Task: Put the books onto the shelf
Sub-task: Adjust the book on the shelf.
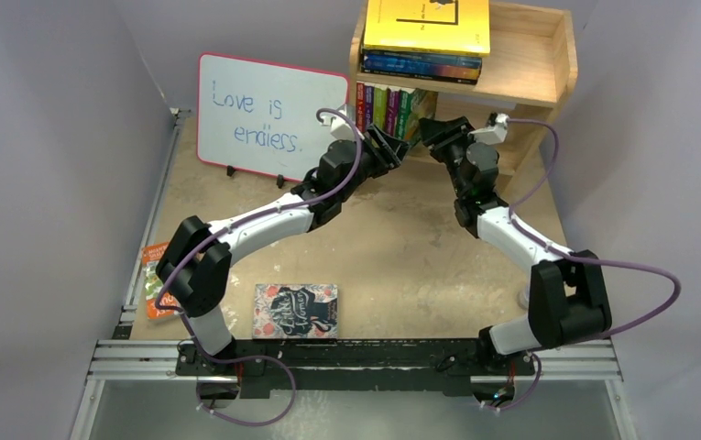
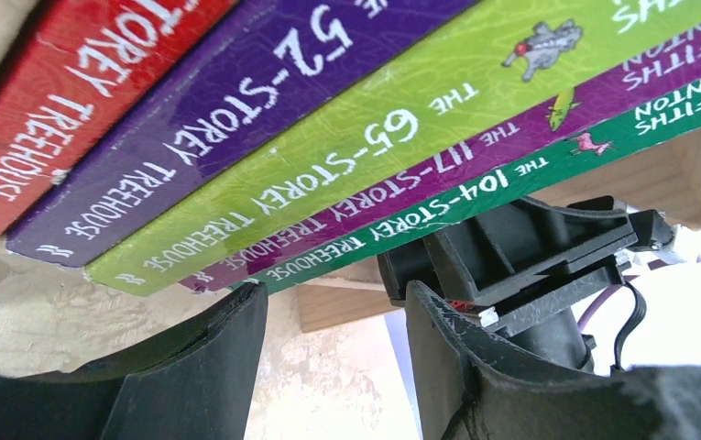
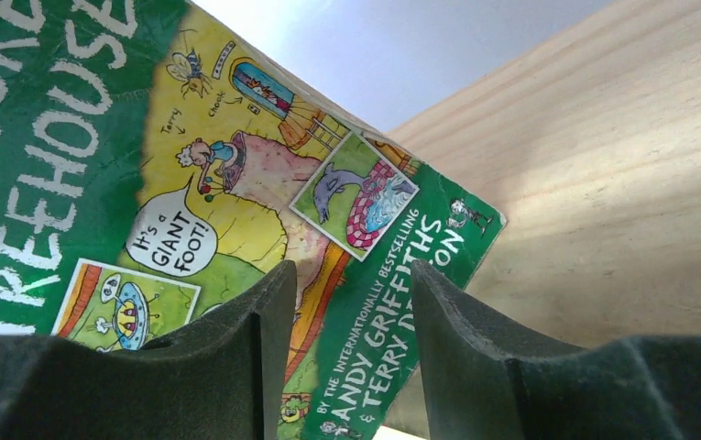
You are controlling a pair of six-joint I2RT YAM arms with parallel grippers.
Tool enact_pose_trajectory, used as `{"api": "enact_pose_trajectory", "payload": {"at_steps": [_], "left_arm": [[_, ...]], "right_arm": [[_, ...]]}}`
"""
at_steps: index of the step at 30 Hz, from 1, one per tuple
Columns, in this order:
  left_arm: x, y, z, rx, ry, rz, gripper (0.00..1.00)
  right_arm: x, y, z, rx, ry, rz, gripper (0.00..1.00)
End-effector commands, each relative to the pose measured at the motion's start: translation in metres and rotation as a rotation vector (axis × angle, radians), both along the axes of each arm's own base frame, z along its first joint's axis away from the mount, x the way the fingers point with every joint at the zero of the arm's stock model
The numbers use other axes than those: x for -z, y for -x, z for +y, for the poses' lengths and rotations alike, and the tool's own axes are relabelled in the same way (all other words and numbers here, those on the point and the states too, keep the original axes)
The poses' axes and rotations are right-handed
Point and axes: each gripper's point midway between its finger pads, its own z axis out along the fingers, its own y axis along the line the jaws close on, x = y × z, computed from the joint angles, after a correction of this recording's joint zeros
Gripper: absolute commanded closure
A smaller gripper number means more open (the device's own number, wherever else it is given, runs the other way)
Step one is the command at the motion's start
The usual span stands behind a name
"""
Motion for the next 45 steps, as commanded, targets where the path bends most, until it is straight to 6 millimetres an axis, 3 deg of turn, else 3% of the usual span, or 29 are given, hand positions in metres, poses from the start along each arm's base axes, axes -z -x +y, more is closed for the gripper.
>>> {"api": "enact_pose_trajectory", "payload": {"at_steps": [1,13,22,28,34,36,39,45], "left_arm": [[-0.027,-0.003,0.008,-0.008,0.029,-0.059,0.44],[-0.033,0.002,0.011,0.029,0.027,-0.078,0.44],[-0.038,0.003,0.004,0.082,0.023,-0.103,0.43],[-0.038,0.005,0.0,0.112,0.016,-0.105,0.42],[-0.038,0.014,-0.003,0.162,0.029,-0.112,0.43],[-0.045,0.02,-0.003,0.186,0.04,-0.131,0.42],[-0.048,0.023,0.0,0.186,0.039,-0.14,0.42],[-0.047,0.02,0.004,0.176,0.033,-0.135,0.42]], "right_arm": [[-0.06,-0.006,0.007,-0.022,-0.135,-0.129,0.49],[-0.052,-0.035,0.028,-0.13,-0.133,-0.026,0.5],[-0.038,-0.039,0.074,-0.397,-0.106,0.039,0.52],[-0.043,-0.035,0.081,-0.45,-0.057,0.017,0.52],[-0.027,-0.043,0.056,-0.298,0.017,0.102,0.58],[-0.009,-0.045,0.041,-0.203,0.043,0.188,0.63],[0.003,-0.049,0.017,-0.074,0.087,0.238,0.67],[0.011,-0.054,0.033,-0.154,0.09,0.269,0.65]]}}
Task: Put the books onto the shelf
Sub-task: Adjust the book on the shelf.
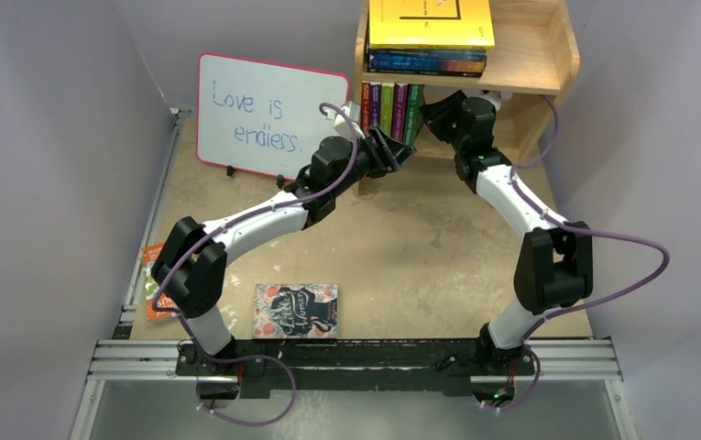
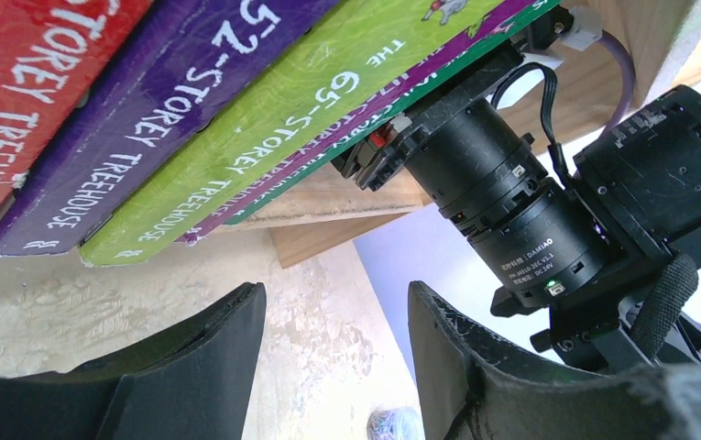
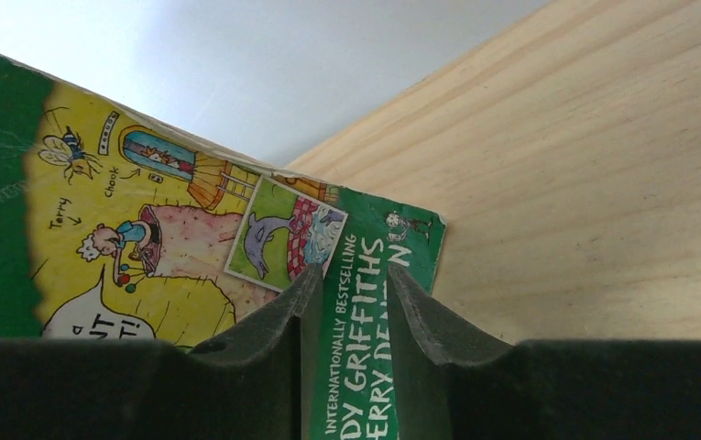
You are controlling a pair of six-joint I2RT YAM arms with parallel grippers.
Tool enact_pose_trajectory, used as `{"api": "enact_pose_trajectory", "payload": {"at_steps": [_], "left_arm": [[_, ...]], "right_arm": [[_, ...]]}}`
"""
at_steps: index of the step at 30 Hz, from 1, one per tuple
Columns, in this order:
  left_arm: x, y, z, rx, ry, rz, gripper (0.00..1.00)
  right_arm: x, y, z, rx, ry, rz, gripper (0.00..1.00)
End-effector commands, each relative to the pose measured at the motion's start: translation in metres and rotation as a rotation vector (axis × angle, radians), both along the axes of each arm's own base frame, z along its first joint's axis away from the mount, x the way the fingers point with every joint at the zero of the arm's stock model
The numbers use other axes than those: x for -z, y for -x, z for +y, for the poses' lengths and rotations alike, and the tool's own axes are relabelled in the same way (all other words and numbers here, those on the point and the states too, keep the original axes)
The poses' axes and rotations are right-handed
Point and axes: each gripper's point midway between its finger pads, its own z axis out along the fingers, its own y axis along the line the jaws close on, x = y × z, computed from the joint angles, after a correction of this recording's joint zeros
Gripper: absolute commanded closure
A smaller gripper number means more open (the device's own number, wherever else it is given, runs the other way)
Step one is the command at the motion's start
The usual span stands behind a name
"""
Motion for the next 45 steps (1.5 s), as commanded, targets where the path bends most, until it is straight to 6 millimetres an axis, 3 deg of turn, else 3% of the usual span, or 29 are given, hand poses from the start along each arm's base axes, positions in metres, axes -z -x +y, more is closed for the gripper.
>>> {"api": "enact_pose_trajectory", "payload": {"at_steps": [1,9,15,21,27,40,45], "left_arm": [[-0.041,0.004,0.011,0.002,0.055,-0.091,0.42],[-0.039,0.008,0.022,-0.008,0.05,-0.086,0.42],[-0.044,0.011,0.031,-0.026,0.043,-0.094,0.42],[-0.043,0.011,0.033,-0.029,0.038,-0.09,0.42],[-0.038,0.012,0.035,-0.03,0.029,-0.081,0.42],[-0.04,0.008,0.048,-0.078,0.02,-0.078,0.42],[-0.04,0.007,0.054,-0.088,0.009,-0.075,0.42]], "right_arm": [[-0.004,0.002,0.037,-0.151,0.017,0.019,0.64],[-0.002,-0.004,0.068,-0.294,-0.067,0.014,0.6],[-0.01,-0.003,0.047,-0.197,-0.002,-0.012,0.6],[-0.036,0.014,0.025,-0.101,0.018,-0.057,0.54],[-0.058,0.03,0.016,-0.082,0.018,-0.131,0.49],[-0.075,0.047,0.003,-0.036,0.029,-0.242,0.46],[-0.075,0.054,-0.011,0.023,0.064,-0.234,0.46]]}}
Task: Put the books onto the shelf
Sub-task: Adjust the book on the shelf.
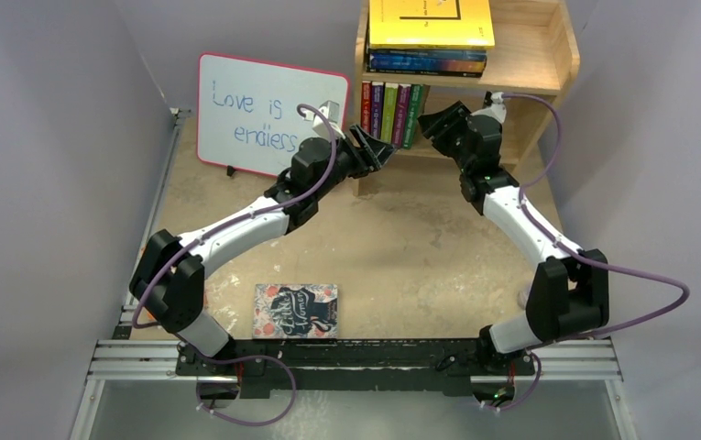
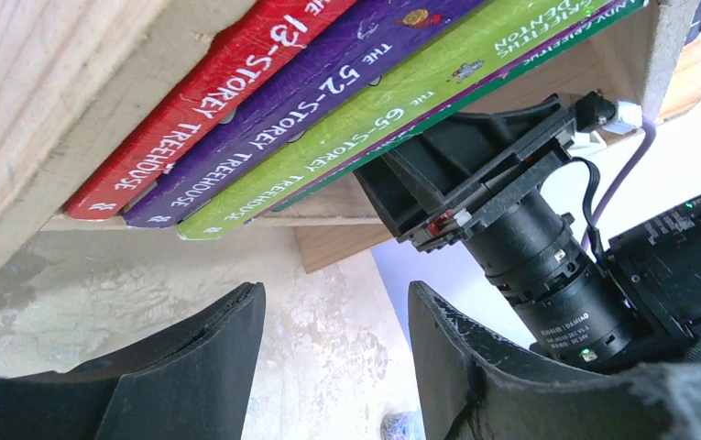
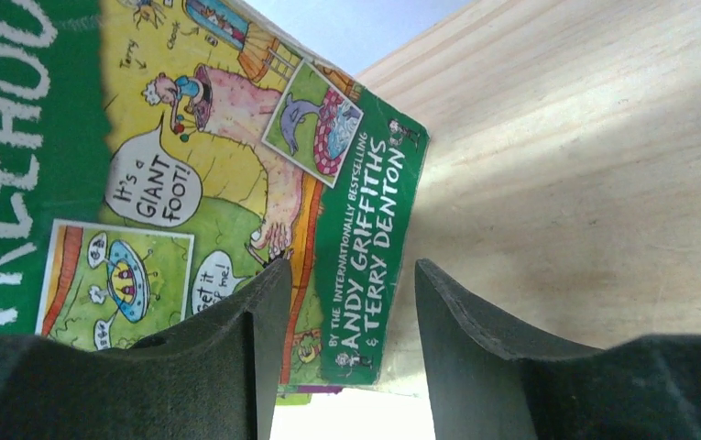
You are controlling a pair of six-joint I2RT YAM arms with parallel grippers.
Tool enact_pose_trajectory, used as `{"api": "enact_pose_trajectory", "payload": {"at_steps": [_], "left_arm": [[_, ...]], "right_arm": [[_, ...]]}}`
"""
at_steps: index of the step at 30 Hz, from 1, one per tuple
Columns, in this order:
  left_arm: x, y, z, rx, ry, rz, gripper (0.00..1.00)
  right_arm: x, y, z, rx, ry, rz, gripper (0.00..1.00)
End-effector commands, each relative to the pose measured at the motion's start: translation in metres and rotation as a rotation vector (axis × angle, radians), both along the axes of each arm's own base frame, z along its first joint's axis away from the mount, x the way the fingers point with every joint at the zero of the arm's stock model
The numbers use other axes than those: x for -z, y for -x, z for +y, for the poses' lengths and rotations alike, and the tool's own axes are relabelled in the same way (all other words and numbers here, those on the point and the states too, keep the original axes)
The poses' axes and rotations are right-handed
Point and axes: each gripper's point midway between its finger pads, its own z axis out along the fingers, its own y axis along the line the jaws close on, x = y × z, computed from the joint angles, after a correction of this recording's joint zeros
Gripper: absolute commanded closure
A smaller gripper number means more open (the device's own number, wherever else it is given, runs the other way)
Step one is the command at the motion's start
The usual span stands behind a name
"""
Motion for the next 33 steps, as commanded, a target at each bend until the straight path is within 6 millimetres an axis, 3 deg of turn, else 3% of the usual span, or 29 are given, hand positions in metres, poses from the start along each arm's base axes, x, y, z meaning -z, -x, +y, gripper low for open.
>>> {"api": "enact_pose_trajectory", "payload": {"at_steps": [1,10,18,26,33], "left_arm": [[-0.031,0.003,0.015,-0.025,0.013,-0.07,0.42],[-0.023,0.001,0.026,-0.044,-0.014,-0.05,0.42],[-0.017,-0.002,0.035,-0.062,-0.025,-0.032,0.42],[-0.016,-0.003,0.039,-0.07,-0.03,-0.028,0.42],[-0.015,-0.001,0.043,-0.075,-0.039,-0.029,0.42]], "right_arm": [[-0.067,0.014,-0.012,0.049,0.037,-0.201,0.46],[-0.07,0.029,-0.026,0.09,0.094,-0.206,0.46],[-0.078,0.027,-0.021,0.063,0.098,-0.244,0.45],[-0.1,0.038,-0.009,-0.018,0.141,-0.38,0.52],[-0.091,0.042,-0.006,-0.077,0.317,-0.389,0.42]]}}
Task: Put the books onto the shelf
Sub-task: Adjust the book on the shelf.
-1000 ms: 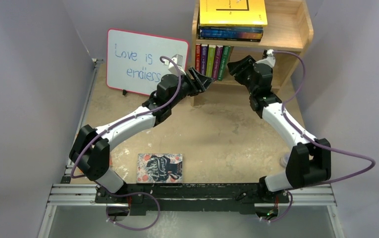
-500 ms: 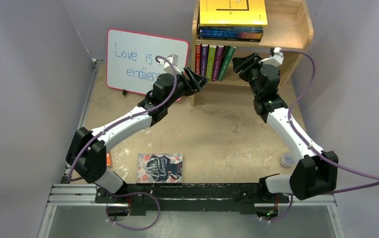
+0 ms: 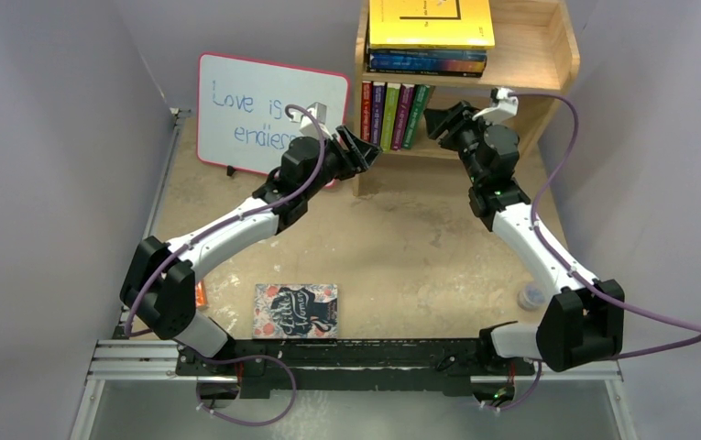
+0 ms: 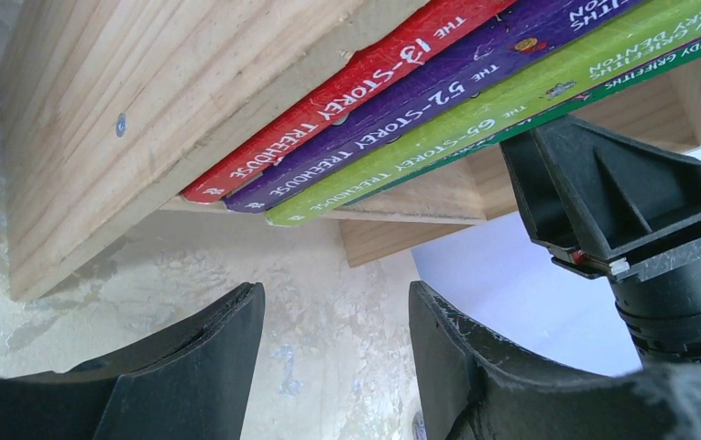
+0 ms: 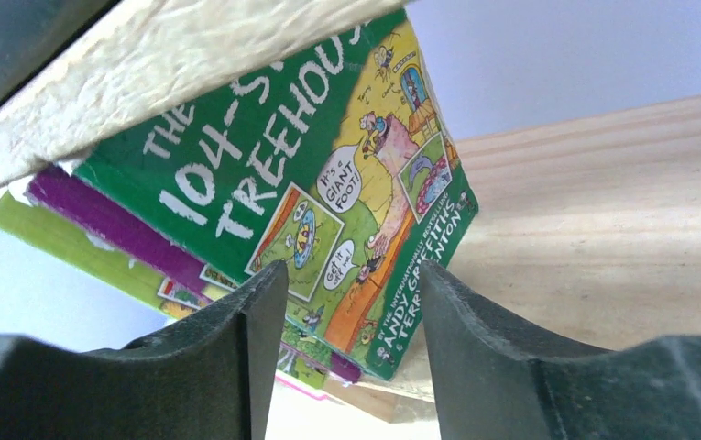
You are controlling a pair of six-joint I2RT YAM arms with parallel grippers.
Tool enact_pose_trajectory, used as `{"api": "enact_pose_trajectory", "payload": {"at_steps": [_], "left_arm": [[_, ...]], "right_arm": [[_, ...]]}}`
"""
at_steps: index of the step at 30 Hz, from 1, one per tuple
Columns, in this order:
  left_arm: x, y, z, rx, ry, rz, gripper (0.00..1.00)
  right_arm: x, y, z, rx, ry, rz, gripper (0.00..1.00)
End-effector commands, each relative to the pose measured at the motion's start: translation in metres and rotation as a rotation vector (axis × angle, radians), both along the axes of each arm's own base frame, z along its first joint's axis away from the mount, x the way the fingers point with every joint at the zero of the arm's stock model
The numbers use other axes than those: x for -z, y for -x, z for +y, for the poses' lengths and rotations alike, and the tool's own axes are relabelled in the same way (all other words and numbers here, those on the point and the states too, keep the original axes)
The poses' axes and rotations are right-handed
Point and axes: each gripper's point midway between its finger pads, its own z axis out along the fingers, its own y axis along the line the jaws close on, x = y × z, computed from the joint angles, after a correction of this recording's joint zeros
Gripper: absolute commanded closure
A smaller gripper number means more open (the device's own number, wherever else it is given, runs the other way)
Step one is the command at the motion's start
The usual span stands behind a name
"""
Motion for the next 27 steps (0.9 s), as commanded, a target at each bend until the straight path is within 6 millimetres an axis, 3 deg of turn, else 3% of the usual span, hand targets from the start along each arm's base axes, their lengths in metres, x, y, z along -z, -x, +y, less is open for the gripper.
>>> {"api": "enact_pose_trajectory", "payload": {"at_steps": [1,5,16,27], "left_arm": [[-0.03,0.004,0.012,-0.016,0.024,-0.077,0.42],[-0.028,0.003,0.014,-0.022,0.02,-0.076,0.42],[-0.025,-0.001,0.018,-0.035,0.014,-0.072,0.42],[-0.019,-0.006,0.021,-0.047,0.013,-0.055,0.42]], "right_arm": [[-0.031,0.012,0.0,-0.025,0.15,-0.139,0.4],[-0.028,0.016,-0.003,-0.011,0.249,-0.176,0.35],[-0.046,0.023,0.007,-0.01,0.435,-0.279,0.33],[-0.051,0.008,-0.006,0.168,0.478,-0.252,0.34]]}}
